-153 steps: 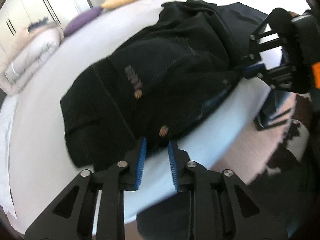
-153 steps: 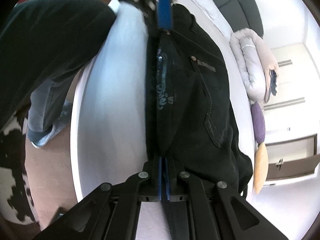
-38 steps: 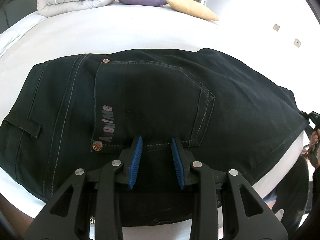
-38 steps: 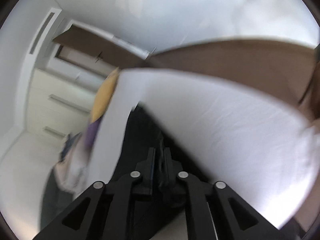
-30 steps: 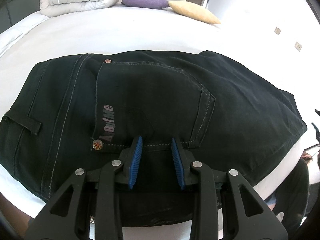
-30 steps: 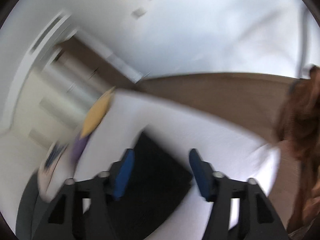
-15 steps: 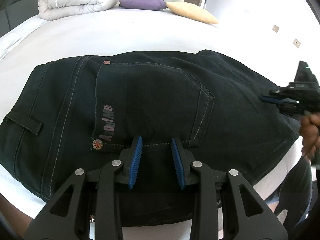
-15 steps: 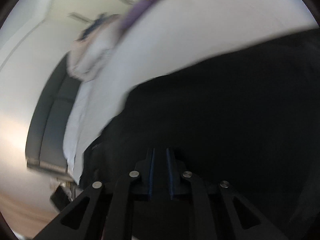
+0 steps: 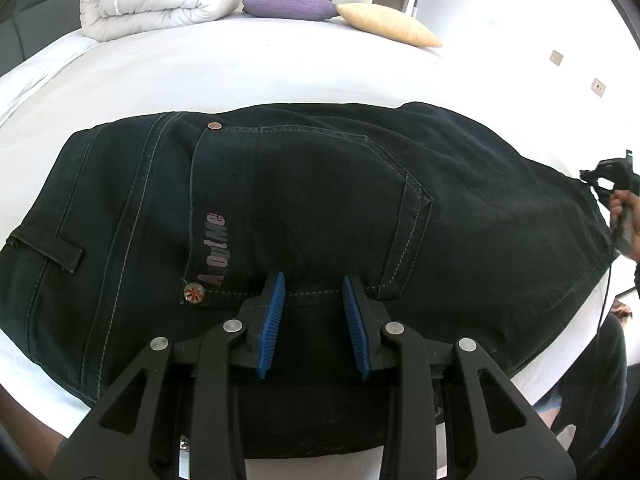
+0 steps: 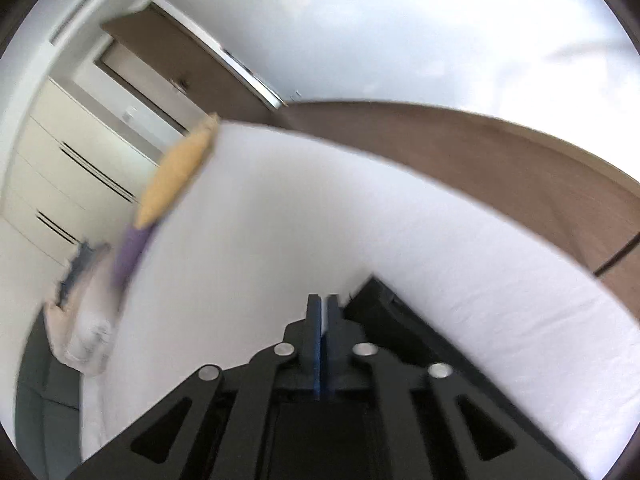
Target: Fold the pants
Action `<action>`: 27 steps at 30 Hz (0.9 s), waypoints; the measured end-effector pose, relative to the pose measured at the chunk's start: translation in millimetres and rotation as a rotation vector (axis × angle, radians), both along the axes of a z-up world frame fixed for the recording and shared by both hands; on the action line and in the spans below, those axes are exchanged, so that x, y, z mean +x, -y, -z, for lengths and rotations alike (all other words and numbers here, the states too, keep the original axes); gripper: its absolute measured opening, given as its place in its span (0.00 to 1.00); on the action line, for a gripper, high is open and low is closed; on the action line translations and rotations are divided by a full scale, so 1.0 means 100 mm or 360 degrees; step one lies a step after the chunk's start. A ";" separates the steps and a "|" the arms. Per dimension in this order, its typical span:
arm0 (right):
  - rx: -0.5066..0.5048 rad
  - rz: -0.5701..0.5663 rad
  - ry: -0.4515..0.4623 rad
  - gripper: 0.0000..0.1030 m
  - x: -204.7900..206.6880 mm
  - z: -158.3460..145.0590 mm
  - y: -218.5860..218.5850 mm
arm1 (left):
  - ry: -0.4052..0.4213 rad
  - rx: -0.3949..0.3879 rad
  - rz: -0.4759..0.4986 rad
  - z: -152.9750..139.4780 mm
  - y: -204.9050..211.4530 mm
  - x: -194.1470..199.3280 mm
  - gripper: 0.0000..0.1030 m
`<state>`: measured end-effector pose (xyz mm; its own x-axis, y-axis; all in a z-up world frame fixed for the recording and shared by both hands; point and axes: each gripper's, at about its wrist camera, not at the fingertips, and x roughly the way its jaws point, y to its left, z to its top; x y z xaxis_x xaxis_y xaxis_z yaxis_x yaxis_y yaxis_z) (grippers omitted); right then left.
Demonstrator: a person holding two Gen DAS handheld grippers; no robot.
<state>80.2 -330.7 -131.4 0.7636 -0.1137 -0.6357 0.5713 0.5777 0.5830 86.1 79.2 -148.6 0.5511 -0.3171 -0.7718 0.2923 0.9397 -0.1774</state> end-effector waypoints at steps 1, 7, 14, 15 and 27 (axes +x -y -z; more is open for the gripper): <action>-0.0023 -0.0093 0.0037 0.11 -0.07 -0.11 -0.12 | 0.0000 0.0001 -0.0005 0.01 0.01 0.01 0.29; 0.0261 -0.0946 -0.0036 0.11 -0.09 0.08 -1.49 | 0.0014 0.0042 -0.0034 0.01 0.08 0.00 0.29; 0.0425 -0.0869 -0.0266 0.00 0.27 0.69 -1.36 | -0.0014 0.0051 -0.0007 0.01 0.14 0.04 0.29; 0.0317 -0.0814 -0.0282 0.00 0.32 0.63 -1.23 | -0.0012 0.0047 -0.0013 0.02 0.15 0.04 0.29; 0.0064 -0.0339 -0.0101 0.04 -0.06 0.12 -0.27 | 0.0009 0.0044 -0.0039 0.01 0.13 0.02 0.29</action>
<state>73.9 -303.7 -143.0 0.7260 0.0720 -0.6839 0.4752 0.6662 0.5747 87.7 66.1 -149.6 0.5626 -0.2822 -0.7771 0.2703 0.9511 -0.1497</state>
